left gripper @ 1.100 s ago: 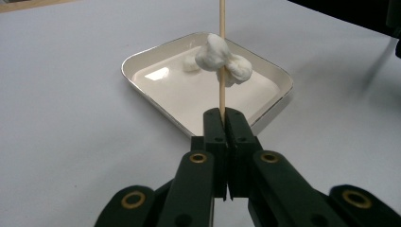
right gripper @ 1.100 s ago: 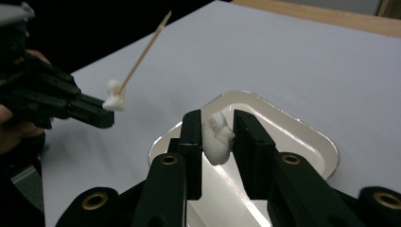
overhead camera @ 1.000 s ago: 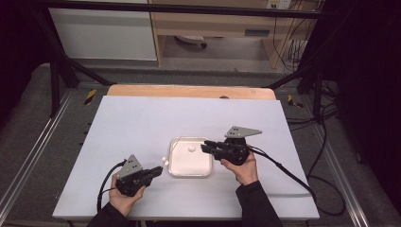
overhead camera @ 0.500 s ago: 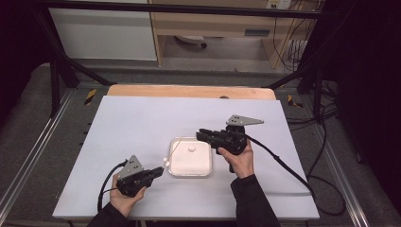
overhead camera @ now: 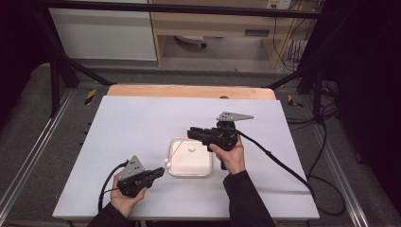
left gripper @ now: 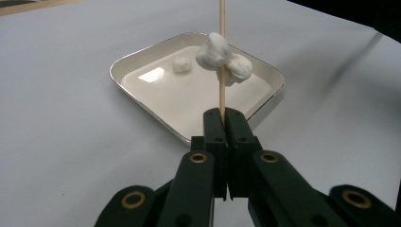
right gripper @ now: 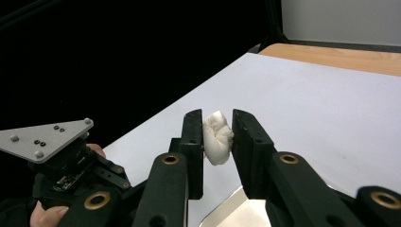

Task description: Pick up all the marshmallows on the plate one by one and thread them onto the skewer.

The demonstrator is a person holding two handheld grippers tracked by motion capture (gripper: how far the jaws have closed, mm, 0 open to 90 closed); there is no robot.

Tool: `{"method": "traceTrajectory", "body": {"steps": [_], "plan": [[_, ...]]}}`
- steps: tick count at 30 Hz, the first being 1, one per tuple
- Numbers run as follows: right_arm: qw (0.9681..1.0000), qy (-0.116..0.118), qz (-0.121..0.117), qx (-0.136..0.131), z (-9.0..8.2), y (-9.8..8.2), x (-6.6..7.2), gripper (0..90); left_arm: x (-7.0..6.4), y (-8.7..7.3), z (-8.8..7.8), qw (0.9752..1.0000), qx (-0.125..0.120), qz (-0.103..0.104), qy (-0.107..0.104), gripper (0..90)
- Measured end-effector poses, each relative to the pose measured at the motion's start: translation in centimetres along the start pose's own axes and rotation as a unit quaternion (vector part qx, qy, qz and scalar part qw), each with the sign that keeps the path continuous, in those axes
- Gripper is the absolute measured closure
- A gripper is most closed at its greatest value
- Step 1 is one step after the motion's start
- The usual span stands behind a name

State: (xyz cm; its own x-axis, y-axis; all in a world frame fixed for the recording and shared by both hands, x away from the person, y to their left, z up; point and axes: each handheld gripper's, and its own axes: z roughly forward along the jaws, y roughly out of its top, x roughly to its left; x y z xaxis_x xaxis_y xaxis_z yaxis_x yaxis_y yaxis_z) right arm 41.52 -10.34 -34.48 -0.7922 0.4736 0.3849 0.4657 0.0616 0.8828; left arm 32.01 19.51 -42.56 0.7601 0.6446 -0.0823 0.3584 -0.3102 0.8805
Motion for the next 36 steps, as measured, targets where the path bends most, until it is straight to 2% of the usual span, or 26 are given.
{"method": "traceTrajectory", "body": {"steps": [20,36], "plan": [[0.9997,0.014,0.009,0.018,0.9,-0.61,-0.22,76.0,-0.16,0.05,-0.03,1.0,-0.002,0.008,0.001,88.9],[0.9982,0.044,0.014,0.039,1.04,-0.88,-0.17,78.9,-0.41,-0.01,0.09,0.9993,0.01,0.035,0.006,89.1]]}}
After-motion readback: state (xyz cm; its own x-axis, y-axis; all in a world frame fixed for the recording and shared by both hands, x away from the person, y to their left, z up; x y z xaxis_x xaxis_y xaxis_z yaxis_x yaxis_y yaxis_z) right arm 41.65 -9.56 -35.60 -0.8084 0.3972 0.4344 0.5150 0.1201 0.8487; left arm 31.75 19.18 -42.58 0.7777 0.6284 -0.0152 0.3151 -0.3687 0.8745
